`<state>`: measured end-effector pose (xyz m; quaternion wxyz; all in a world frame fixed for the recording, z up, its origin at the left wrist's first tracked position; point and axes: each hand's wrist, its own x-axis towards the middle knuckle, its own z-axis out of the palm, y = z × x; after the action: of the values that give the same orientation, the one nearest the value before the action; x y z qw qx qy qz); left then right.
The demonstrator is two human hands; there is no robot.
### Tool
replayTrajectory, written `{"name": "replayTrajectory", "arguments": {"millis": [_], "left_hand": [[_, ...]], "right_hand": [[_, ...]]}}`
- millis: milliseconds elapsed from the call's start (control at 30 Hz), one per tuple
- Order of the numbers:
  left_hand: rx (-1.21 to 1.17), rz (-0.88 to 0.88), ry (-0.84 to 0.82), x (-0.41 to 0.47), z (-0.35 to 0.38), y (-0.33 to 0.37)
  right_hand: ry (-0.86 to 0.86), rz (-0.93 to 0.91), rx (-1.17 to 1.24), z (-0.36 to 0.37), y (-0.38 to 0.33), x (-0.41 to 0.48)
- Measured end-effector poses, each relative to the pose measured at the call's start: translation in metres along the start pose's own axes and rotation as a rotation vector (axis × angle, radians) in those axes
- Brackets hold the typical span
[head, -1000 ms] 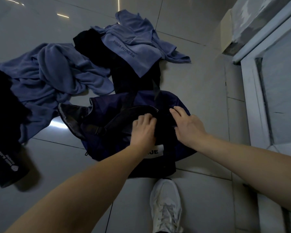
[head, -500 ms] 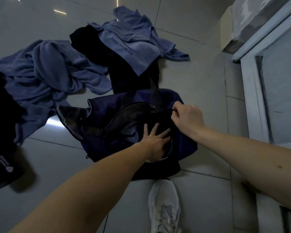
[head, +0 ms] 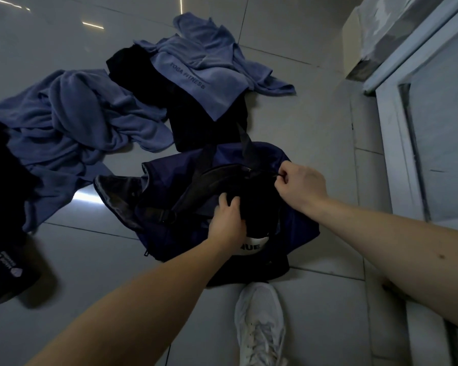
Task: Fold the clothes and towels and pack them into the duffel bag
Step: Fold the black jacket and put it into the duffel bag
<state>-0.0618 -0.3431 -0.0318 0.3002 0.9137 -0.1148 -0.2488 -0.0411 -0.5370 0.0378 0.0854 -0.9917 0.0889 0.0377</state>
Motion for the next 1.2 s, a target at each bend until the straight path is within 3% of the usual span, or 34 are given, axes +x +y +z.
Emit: {"name": "replayTrajectory", "arguments": {"millis": [167,367,500,633,900,1200], "left_hand": [[-0.154,0.170,-0.047,0.012,0.003,0.007],[-0.302,0.228,-0.146,0.033,0.014,0.029],[-0.200,0.147,-0.092,0.035,0.019,0.038],[-0.063,0.111,-0.145,0.032,0.017,0.038],[0.047,0.253,-0.098,0.019,-0.016,0.038],[0.324,0.205,-0.095,-0.042,-0.143,0.020]], "right_hand": [[0.057,0.053,0.007,-0.011,0.005,0.006],[0.144,0.212,-0.045,-0.027,0.046,0.010],[0.088,0.257,-0.100,-0.023,0.078,0.003],[0.002,0.235,-0.193,-0.010,0.086,-0.005],[0.088,0.018,-0.272,-0.008,0.047,-0.001],[-0.091,-0.101,0.127,-0.036,-0.071,0.001]]}}
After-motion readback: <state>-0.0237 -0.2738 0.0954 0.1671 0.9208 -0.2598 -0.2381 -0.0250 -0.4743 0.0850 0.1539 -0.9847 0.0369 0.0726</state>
